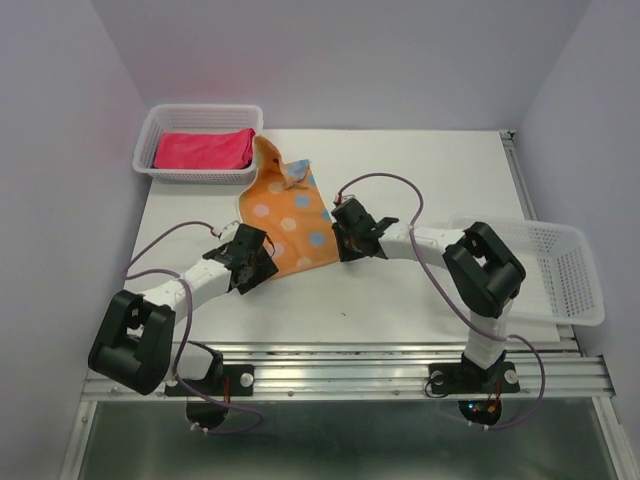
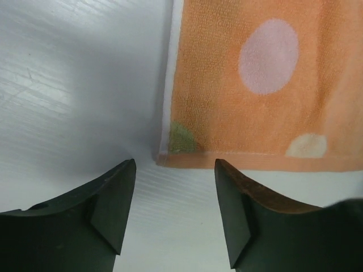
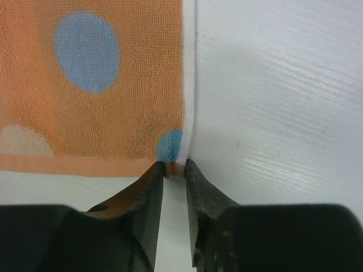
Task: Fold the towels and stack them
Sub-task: Flatten out the crumpled towel
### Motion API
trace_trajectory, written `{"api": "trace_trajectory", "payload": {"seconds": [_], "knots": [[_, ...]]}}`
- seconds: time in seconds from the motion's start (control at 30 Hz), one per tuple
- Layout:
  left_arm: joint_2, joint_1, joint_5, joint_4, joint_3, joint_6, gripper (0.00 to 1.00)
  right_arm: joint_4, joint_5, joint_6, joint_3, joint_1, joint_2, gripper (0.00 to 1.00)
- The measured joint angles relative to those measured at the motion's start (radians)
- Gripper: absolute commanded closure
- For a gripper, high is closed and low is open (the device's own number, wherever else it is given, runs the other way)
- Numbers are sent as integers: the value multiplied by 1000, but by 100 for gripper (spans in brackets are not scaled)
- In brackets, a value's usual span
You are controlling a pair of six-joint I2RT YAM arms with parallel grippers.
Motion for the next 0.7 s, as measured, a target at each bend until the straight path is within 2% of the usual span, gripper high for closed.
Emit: {"api": "trace_trajectory", "payload": {"seconds": [0.07,0.1,0.13,0.17,0.33,0.47,0.6,0.7], "knots": [[13,-2,2,16,1,-1,55,0,5,10,0,0,0,86],[21,-2,8,27,0,-2,85,0,6,17,0,0,0,93],[30,-2,12,34,0,-1,100,2,7,23,0,0,0,97],[37,-2,23,51,0,-6,100,4,6,28,0,0,0,99],[55,-4,51,82,0,-5,100,19,6,46,-13,0,-10,99],[5,-21,64,76,-8,-2,100,29,4,48,-69,0,-68,99],[-204,-55,85,79,-10,21,100,33,-18,41,-123,0,-212,99],[-358,-68,127,89,16,47,100,51,-50,29,-129,2,-389,99]]}}
